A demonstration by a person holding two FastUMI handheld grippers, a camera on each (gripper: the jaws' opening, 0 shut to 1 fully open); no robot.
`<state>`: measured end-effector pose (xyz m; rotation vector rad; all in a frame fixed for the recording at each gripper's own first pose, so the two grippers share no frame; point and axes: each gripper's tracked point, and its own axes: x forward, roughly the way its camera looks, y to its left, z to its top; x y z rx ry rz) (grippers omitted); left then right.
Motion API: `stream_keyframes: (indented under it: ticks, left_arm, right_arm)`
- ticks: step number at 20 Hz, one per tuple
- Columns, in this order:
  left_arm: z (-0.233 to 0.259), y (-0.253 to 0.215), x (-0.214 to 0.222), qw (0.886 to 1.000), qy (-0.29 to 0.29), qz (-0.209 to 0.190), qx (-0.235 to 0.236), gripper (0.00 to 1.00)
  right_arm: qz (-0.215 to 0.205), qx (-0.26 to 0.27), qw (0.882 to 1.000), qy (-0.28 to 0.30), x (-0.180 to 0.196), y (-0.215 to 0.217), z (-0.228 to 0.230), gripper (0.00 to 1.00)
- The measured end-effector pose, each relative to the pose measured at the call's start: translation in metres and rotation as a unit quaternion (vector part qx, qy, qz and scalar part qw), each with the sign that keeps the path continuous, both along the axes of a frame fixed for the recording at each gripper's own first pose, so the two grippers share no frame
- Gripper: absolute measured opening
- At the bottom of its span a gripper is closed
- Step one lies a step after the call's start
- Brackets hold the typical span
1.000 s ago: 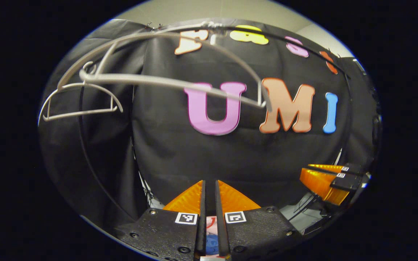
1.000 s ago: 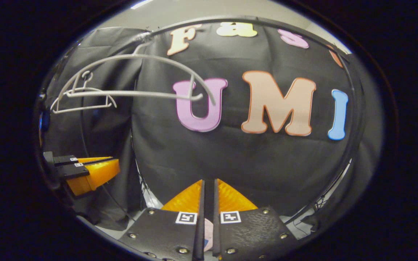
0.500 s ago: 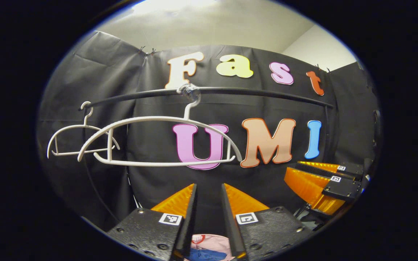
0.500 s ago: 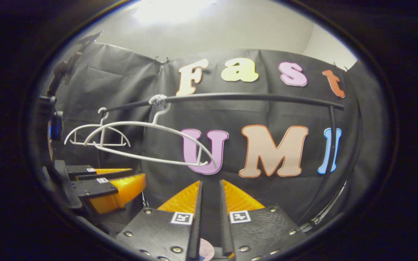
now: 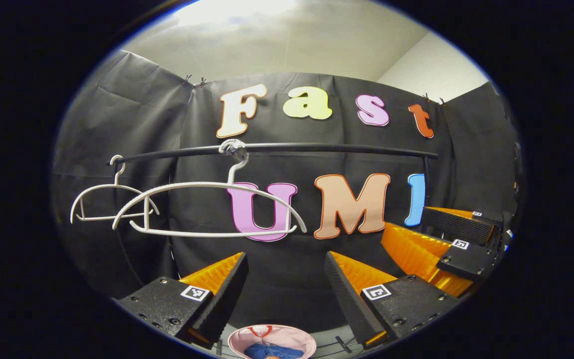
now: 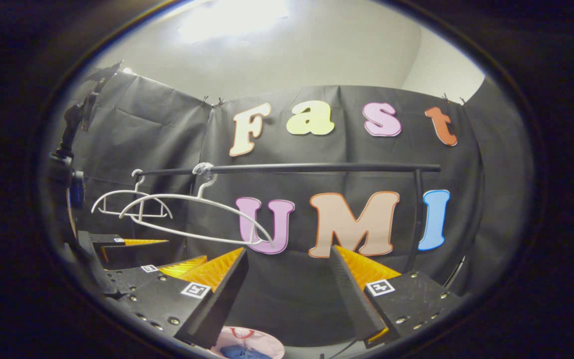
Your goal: Grasp the clothes on the hanger with both hands and then place them into the laundry hamper below.
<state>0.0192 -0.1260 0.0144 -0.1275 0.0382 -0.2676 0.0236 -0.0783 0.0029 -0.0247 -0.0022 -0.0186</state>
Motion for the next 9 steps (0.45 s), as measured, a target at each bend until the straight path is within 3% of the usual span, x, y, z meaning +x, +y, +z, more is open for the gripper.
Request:
stream_keyframes:
  ticks: [9]
  left_arm:
    - [0.018,-0.102,0.008,1.000,-0.027,-0.007,0.010,0.94]
  right_arm:
    - [-0.034,-0.004,0.999,-0.021,-0.020,-0.112,0.005,0.98]
